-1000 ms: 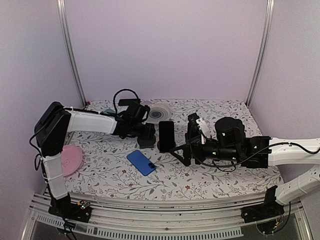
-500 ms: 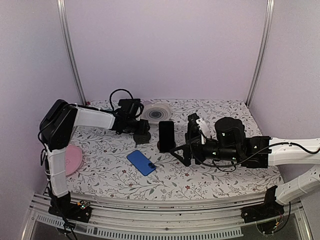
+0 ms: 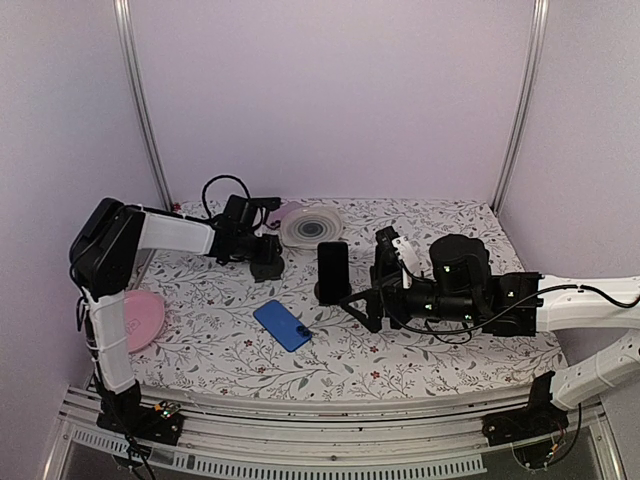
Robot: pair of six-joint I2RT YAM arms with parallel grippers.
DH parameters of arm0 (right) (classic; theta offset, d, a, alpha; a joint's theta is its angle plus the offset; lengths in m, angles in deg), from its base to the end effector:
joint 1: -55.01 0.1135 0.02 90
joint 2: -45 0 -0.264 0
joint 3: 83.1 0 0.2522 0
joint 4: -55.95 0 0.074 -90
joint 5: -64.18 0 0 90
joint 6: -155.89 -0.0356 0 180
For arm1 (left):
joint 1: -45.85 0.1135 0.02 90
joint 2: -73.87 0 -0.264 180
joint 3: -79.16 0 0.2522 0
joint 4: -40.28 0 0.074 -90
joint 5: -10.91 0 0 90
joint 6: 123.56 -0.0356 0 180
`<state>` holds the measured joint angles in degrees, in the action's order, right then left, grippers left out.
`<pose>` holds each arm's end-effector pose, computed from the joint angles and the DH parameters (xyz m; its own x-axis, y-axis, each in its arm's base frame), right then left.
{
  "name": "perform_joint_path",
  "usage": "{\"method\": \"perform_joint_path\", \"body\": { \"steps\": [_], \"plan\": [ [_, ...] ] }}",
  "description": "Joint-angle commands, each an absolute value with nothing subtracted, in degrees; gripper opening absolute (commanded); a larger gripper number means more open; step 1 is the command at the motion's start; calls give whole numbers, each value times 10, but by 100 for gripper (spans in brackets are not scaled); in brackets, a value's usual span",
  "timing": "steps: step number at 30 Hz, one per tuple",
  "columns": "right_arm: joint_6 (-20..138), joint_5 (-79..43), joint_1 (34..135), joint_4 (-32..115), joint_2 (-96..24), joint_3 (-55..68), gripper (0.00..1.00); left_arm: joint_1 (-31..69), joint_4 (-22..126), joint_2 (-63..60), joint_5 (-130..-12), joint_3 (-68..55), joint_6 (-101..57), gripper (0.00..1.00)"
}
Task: Place the phone on the phone stand
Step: Place the phone stand at the center of the board.
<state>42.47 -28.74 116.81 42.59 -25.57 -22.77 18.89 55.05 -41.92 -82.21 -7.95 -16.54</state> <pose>0.1343 0.2466 0.2738 -0.5147 -0.1198 -0.8490 -0.7122 0.6110 0.3455 0.3892 -0.1958 0.1548 -0.7083 0.0324 -0.7051 0.2198 0.9594 -0.1767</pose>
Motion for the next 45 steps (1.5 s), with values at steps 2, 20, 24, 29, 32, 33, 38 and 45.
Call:
{"method": "perform_joint_path", "body": {
  "steps": [2,20,24,29,32,33,38,45],
  "plan": [
    [416,-297,1165,425,-247,-211,99,129,543,-377,-821,-41,-174,41],
    [415,-289,1165,431,-267,-212,99,71,565,-362,-901,-15,-151,39],
    [416,-290,1165,428,-269,-208,99,86,559,-358,-906,-19,-168,39],
    [420,-292,1165,427,-274,-206,99,101,550,-356,-886,-22,-190,40],
    [419,-293,1165,428,-280,-205,99,107,547,-360,-885,-23,-194,40],
    [420,-293,1165,428,-283,-204,99,110,547,-362,-880,-24,-195,40],
    [421,-291,1165,428,-290,-201,99,118,539,-367,-876,-24,-201,40],
    [422,-290,1165,426,-293,-202,99,122,540,-365,-866,-23,-207,49]
  ]
}}
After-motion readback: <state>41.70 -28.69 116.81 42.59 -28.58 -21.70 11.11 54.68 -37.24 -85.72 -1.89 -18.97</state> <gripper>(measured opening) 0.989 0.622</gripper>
